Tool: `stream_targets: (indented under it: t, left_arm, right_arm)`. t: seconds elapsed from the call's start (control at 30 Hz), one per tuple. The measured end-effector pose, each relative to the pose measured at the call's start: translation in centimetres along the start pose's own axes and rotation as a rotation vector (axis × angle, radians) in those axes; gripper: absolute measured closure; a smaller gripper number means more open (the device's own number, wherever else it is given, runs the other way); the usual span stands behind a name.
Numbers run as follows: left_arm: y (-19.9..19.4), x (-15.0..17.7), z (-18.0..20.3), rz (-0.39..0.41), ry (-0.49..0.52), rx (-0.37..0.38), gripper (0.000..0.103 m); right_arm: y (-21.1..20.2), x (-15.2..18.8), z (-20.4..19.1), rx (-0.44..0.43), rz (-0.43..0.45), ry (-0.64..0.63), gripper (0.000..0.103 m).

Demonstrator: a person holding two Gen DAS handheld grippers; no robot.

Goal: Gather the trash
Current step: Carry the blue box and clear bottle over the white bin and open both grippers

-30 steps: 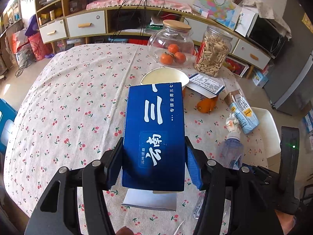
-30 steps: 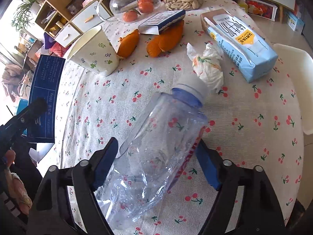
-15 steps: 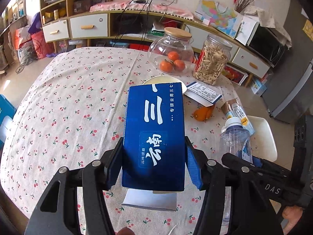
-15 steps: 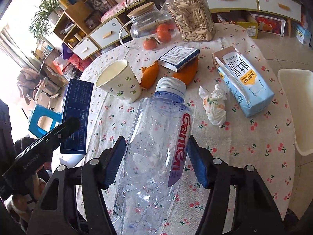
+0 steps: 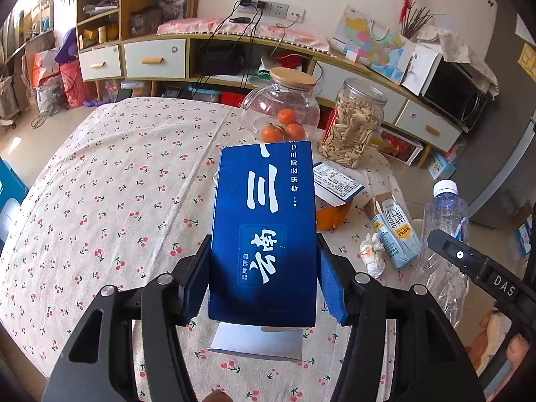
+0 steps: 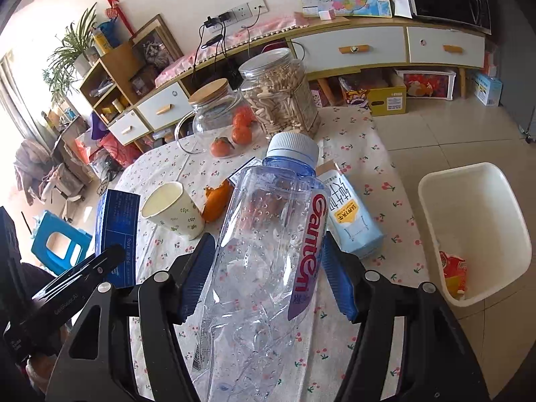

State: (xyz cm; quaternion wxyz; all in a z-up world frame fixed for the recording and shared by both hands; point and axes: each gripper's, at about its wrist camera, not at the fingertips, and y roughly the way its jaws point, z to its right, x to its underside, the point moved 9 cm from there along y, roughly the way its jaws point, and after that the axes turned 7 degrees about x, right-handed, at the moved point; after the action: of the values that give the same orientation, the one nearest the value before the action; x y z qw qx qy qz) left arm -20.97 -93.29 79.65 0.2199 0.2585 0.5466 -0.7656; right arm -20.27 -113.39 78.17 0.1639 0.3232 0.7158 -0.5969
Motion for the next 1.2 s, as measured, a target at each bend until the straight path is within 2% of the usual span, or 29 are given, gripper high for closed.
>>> stream_targets:
  t: [0.3,0.63,0.83,1.0,1.2]
  left_arm:
    - [0.4,-0.6,2.7,0.049,0.014,-0.001,0.046]
    - [2.2,0.1,7.3,0.038,0.068,0.039,0.046]
    - [3.3,0.5,9.5,0.031,0.075,0.051,0.046]
    - [4.8,1.4,12.4,0.004,0.073,0.079,0.046]
    - [5.9,1.7,17.5,-0.016,0.122,0.124,0.046]
  right_arm:
    - [-1.9,-2.2,4.8,0.139,0.124,-0.015,0.042]
    - [-3.4,-4.4,11.7,0.233,0.185,0.063,0.042]
    - [-4.3,-5.8,16.5,0.347,0.236,0.061,0.042]
    - [-3.9,-6.1,21.3,0.445,0.220,0.078,0.042]
    - [-3.9,-6.1,26.2,0.525,0.205,0.120,0.042]
